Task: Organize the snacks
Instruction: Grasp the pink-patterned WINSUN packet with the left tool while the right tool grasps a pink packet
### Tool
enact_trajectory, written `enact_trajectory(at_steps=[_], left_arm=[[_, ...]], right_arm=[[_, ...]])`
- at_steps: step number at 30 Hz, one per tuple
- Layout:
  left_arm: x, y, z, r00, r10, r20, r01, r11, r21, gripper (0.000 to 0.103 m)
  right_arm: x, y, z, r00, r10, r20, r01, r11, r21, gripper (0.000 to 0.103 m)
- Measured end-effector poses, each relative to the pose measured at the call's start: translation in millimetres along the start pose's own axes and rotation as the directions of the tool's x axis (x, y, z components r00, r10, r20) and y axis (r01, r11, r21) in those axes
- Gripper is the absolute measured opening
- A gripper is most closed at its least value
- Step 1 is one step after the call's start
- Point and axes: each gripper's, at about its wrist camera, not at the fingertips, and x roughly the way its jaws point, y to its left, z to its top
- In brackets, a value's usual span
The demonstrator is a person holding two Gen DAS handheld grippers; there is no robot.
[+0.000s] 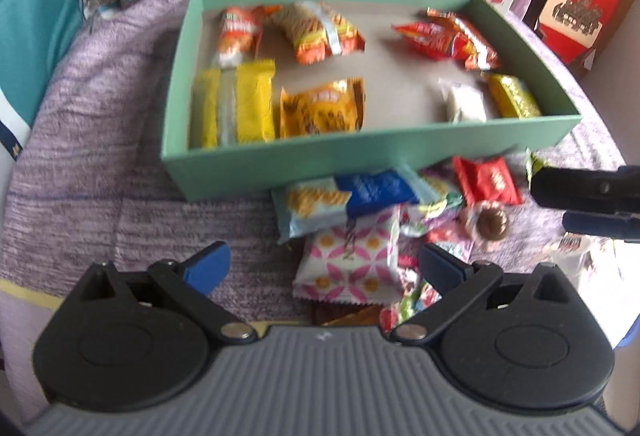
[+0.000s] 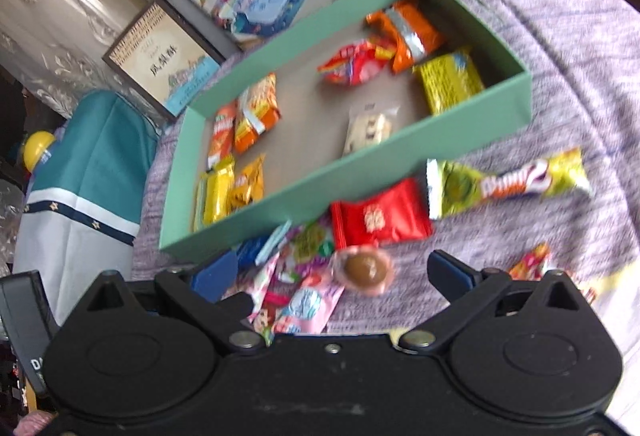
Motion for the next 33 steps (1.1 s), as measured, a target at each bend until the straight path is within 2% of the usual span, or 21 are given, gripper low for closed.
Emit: enact_trajectory(at_steps=[2, 3, 4, 6, 7, 9, 17, 20, 23, 25, 27, 29, 30, 33], left_arm=[[8.7, -0.4, -1.2, 1.0, -0.008, -0.013, 0.008, 1.0, -0.008, 0.103], [11.7, 0.3, -1.9, 1.0, -0.015, -0.01, 0.015, 1.0, -0.02, 0.098], [14.0, 1.4, -2.5, 1.0, -0.028, -0.005, 0.028, 0.999, -0.028, 0.083], [15.6, 2.0, -4.4, 0.999, -0.052, 0.01, 0.052, 0.998, -0.023, 0.059], [14.1, 1.7, -5.4, 0.998, -0.064, 0.019, 0.065, 0.998, -0.011, 0.053], [11.4, 4.1, -8.8, 0.997, -0.08, 0.022, 0.08, 0.997, -0.001, 0.053], [-6.7, 40.3, -31.2, 0.991, -0.132, 0.006, 0.132, 0.99, -0.054, 0.053], [-9.9, 50.1, -35.9, 0.992, -0.125, 0.003, 0.125, 0.99, -0.061, 0.055], [-8.4, 52.2, -34.2, 0.994, -0.109, 0.006, 0.109, 0.992, -0.07, 0.06], [-6.3, 50.8, -31.2, 0.995, -0.102, 0.011, 0.103, 0.992, -0.074, 0.067], [-2.8, 46.2, -29.2, 0.996, -0.09, 0.015, 0.09, 0.994, -0.054, 0.067], [-2.2, 39.5, -30.0, 0.997, -0.068, 0.023, 0.068, 0.998, -0.012, 0.061], [-2.8, 35.9, -31.2, 0.998, -0.058, 0.032, 0.058, 0.998, 0.011, 0.051], [-6.0, 34.8, -35.1, 0.997, -0.07, 0.041, 0.069, 0.998, 0.013, 0.049]], right_arm=[[5.8, 0.8, -5.5, 1.0, -0.017, -0.021, 0.018, 1.0, 0.021, 0.087], [7.5, -0.5, -7.3, 0.999, -0.022, -0.031, 0.022, 0.999, 0.031, 0.081], [10.5, -1.3, -7.5, 0.999, -0.028, -0.041, 0.029, 0.999, 0.041, 0.078], [14.7, -0.7, -10.8, 0.998, -0.039, -0.057, 0.042, 0.998, 0.052, 0.065], [16.8, 0.8, -13.1, 0.997, -0.042, -0.062, 0.045, 0.998, 0.051, 0.061], [21.4, 5.6, -14.9, 0.996, -0.05, -0.073, 0.053, 0.998, 0.042, 0.049], [46.8, 32.0, -18.2, 0.988, -0.101, -0.117, 0.099, 0.995, -0.024, 0.048], [55.7, 49.4, -21.6, 0.984, -0.155, -0.089, 0.144, 0.983, -0.114, 0.048], [61.2, 68.7, -31.3, 0.972, -0.23, -0.048, 0.21, 0.942, -0.263, 0.037], [61.3, 70.7, -34.8, 0.971, -0.235, -0.039, 0.214, 0.933, -0.288, 0.034], [57.5, 66.1, -33.9, 0.972, -0.23, -0.041, 0.21, 0.937, -0.28, 0.03], [51.9, 59.6, -35.2, 0.972, -0.231, -0.044, 0.211, 0.94, -0.269, 0.028], [47.6, 55.4, -36.7, 0.974, -0.223, -0.046, 0.204, 0.945, -0.256, 0.027], [37.0, 45.7, -40.1, 0.978, -0.2, -0.049, 0.184, 0.955, -0.232, 0.026]])
